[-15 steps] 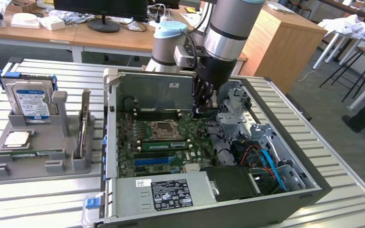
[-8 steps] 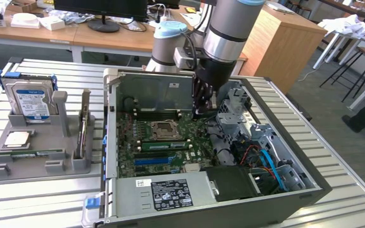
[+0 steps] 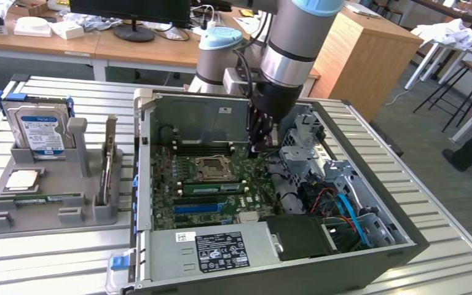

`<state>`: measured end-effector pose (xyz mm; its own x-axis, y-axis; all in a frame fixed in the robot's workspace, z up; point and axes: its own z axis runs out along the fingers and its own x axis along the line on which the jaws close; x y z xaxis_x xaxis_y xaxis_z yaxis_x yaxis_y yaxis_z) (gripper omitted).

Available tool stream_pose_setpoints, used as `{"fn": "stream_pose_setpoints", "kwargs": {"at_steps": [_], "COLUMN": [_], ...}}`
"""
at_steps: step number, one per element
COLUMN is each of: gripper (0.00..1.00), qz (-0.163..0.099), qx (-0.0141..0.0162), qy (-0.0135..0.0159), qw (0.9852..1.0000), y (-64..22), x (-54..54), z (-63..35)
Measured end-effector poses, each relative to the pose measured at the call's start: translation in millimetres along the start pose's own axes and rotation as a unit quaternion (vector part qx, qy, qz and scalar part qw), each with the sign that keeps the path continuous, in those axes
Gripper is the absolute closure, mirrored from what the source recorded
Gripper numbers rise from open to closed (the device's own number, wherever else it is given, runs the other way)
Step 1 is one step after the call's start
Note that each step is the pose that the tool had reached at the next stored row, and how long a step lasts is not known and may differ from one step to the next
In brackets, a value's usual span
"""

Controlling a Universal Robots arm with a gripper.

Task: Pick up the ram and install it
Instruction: 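Press down the ram until it locks into place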

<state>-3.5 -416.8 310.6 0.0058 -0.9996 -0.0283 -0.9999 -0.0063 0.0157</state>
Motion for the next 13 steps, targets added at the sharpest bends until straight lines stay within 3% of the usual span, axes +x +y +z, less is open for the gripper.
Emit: {"fn": "stream_pose_setpoints", "kwargs": {"at_steps": [13], "gripper": [0.9], "qz": [0.0], "qx": [0.0], "qy": [0.0], "qw": [1.0], "y": [-0.2], "x": [0.4], "z": [13.8]}}
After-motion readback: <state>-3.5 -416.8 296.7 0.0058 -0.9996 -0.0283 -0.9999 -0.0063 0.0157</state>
